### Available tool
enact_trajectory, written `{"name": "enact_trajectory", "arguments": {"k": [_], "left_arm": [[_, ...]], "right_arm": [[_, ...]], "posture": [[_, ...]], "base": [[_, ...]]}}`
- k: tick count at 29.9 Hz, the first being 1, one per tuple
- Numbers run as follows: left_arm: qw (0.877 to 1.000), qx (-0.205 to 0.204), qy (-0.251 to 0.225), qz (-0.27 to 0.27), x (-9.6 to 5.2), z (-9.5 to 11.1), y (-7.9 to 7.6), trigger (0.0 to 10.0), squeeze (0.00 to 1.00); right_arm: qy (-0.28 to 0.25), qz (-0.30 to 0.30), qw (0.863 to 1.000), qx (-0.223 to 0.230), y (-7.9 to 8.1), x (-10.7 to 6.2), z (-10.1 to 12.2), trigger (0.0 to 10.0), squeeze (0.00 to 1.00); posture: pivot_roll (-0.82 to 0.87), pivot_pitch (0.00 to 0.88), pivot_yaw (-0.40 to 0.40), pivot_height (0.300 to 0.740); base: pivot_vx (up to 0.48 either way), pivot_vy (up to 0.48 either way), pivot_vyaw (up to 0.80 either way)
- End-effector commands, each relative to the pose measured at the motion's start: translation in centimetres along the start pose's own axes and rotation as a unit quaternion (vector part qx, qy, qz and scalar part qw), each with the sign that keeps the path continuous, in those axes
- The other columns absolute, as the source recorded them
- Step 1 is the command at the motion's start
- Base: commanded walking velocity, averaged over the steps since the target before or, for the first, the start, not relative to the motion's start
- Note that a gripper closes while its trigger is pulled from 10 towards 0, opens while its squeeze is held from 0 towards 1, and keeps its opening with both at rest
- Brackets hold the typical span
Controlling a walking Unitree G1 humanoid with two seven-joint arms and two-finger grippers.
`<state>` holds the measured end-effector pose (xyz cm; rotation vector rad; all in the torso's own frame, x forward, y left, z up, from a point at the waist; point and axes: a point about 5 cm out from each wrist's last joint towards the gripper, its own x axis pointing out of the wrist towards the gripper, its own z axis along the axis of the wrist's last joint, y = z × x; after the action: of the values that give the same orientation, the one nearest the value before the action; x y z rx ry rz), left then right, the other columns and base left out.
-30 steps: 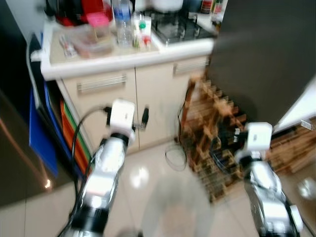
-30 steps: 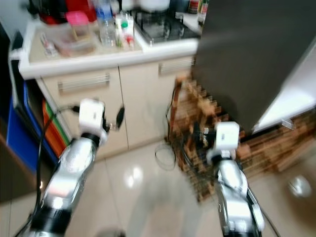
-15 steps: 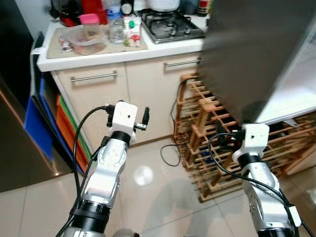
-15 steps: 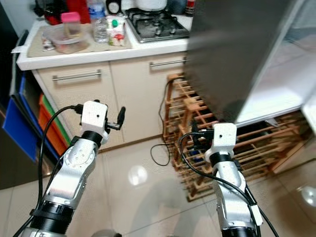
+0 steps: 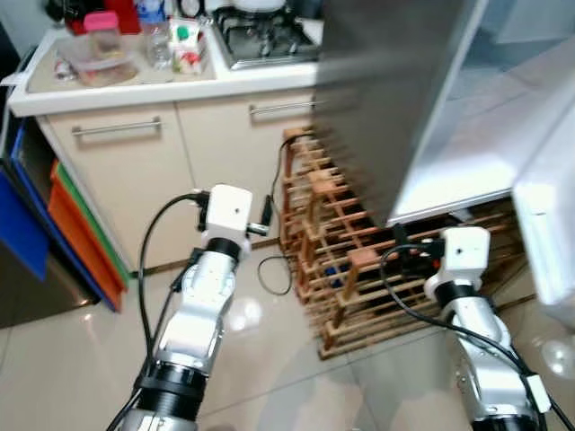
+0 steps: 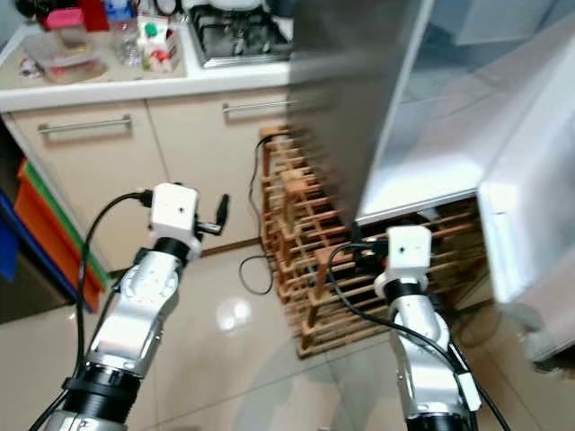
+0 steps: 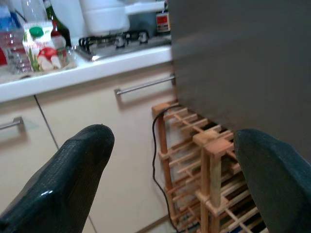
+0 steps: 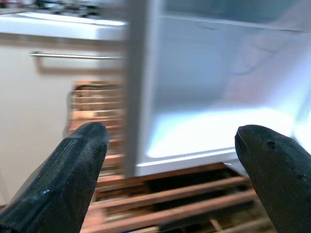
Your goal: Restocking fridge
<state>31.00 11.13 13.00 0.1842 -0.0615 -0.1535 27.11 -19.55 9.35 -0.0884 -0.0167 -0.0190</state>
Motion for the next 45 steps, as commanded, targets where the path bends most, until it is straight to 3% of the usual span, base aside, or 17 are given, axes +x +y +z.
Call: {"name": "enact_trajectory", "arguments": {"k": [1, 12, 14, 23, 27, 29, 31, 38, 39, 41, 45], "left_arm": [[1.000, 0.004, 0.008, 0.011, -0.1, -0.4, 0.7, 10.0, 0.00], [1.000, 0.007, 0.009, 0.015, 0.1, -0.4, 0.9, 10.0, 0.00], [1.000, 0.007, 0.009, 0.016, 0.2, -0.4, 0.9, 10.0, 0.00], [1.000, 0.007, 0.009, 0.015, 0.3, -0.4, 0.9, 10.0, 0.00], [1.000, 0.008, 0.010, 0.014, 0.3, -0.4, 1.0, 10.0, 0.00], [1.000, 0.009, 0.010, 0.013, 0.3, -0.5, 1.0, 10.0, 0.00], [1.000, 0.009, 0.010, 0.013, 0.3, -0.5, 1.0, 10.0, 0.00], [1.000, 0.008, 0.012, -0.002, 0.1, -0.6, 1.1, 10.0, 0.00], [1.000, 0.008, 0.012, -0.002, 0.1, -0.6, 1.1, 10.0, 0.00], [1.000, 0.008, 0.014, -0.002, 0.1, -0.6, 1.1, 10.0, 0.00], [1.000, 0.009, 0.014, -0.002, 0.0, -0.7, 1.2, 10.0, 0.00]], "right_arm": [[0.002, -0.006, 1.000, 0.000, 0.0, 0.2, -0.1, 10.0, 0.00], [0.020, -0.084, 0.996, -0.026, -3.2, 0.5, -1.0, 10.0, 0.00], [0.030, -0.122, 0.992, -0.031, -4.7, 0.6, -1.4, 10.0, 0.00], [0.034, -0.160, 0.986, -0.038, -6.8, 0.7, -1.6, 10.0, 0.00], [0.037, -0.187, 0.981, -0.043, -8.4, 0.6, -1.7, 10.0, 0.00], [0.047, -0.215, 0.975, -0.043, -9.9, 0.1, -2.0, 10.0, 0.00], [0.047, -0.215, 0.975, -0.043, -9.9, 0.1, -2.0, 10.0, 0.00], [0.068, -0.299, 0.950, -0.063, -15.3, -1.6, -2.2, 10.0, 0.00], [0.068, -0.299, 0.950, -0.063, -15.3, -1.6, -2.2, 10.0, 0.00], [0.076, -0.325, 0.940, -0.075, -17.0, -2.5, -2.2, 10.0, 0.00], [0.078, -0.345, 0.933, -0.070, -18.2, -3.0, -2.0, 10.0, 0.00]], "posture": [[-0.02, 0.023, 0.002, 0.740], [-0.03, 0.028, 0.004, 0.740], [-0.03, 0.028, 0.003, 0.740], [-0.03, 0.029, 0.003, 0.740], [-0.03, 0.033, 0.006, 0.740], [-0.03, 0.036, 0.008, 0.740], [-0.03, 0.036, 0.008, 0.740], [-0.04, 0.051, 0.019, 0.740], [-0.04, 0.051, 0.019, 0.740], [-0.04, 0.055, 0.021, 0.740], [-0.04, 0.057, 0.024, 0.740]], "base": [[0.000, 0.000, 0.00], [0.000, 0.000, 0.00], [0.000, 0.000, 0.00], [0.000, 0.000, 0.00], [0.000, 0.000, 0.00], [0.000, 0.000, 0.00], [0.000, 0.000, 0.00], [0.000, 0.000, 0.00], [0.000, 0.000, 0.00], [0.000, 0.000, 0.00], [0.000, 0.000, 0.00]]}}
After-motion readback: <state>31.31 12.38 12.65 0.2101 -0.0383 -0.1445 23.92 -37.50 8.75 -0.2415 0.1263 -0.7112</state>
